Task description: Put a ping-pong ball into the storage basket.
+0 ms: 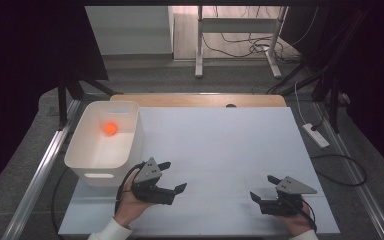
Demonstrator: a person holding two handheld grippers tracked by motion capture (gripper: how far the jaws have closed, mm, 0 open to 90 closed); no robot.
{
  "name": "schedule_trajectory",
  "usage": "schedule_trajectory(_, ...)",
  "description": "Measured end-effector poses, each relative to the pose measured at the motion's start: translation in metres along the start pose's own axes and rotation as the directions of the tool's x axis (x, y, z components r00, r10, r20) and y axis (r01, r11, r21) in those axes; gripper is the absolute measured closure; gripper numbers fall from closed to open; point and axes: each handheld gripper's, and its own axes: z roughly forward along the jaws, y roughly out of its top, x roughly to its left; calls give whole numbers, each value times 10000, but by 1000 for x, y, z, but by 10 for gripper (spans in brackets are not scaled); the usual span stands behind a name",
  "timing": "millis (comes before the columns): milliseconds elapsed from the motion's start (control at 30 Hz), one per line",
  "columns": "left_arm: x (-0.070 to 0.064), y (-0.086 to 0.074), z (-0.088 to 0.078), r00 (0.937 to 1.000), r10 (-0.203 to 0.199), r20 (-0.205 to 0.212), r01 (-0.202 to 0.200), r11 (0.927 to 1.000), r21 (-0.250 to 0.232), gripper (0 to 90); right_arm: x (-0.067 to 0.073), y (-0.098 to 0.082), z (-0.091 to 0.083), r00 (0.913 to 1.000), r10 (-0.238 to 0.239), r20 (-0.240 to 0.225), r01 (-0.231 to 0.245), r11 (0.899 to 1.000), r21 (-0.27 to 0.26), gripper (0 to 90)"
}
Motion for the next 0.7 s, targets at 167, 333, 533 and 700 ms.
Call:
schedule_trajectory(167,3,-24,-1,9996,-282,44,280,9992,277,143,2,-1,1,10000,-50,-43,50,10000,36,125)
schedule_trajectory(333,10,-41,-8,9975,-687,-148,691,9973,256,144,3,-1,3,10000,-19,-96,19,10000,80,125)
schedule_trajectory(533,14,-55,-17,9960,-831,-331,839,9961,254,144,5,-1,4,9997,-85,-218,87,9999,110,124)
schedule_trajectory(700,15,-64,-24,9947,-916,-459,926,9955,200,144,6,-2,5,9997,-41,-258,44,9999,130,124)
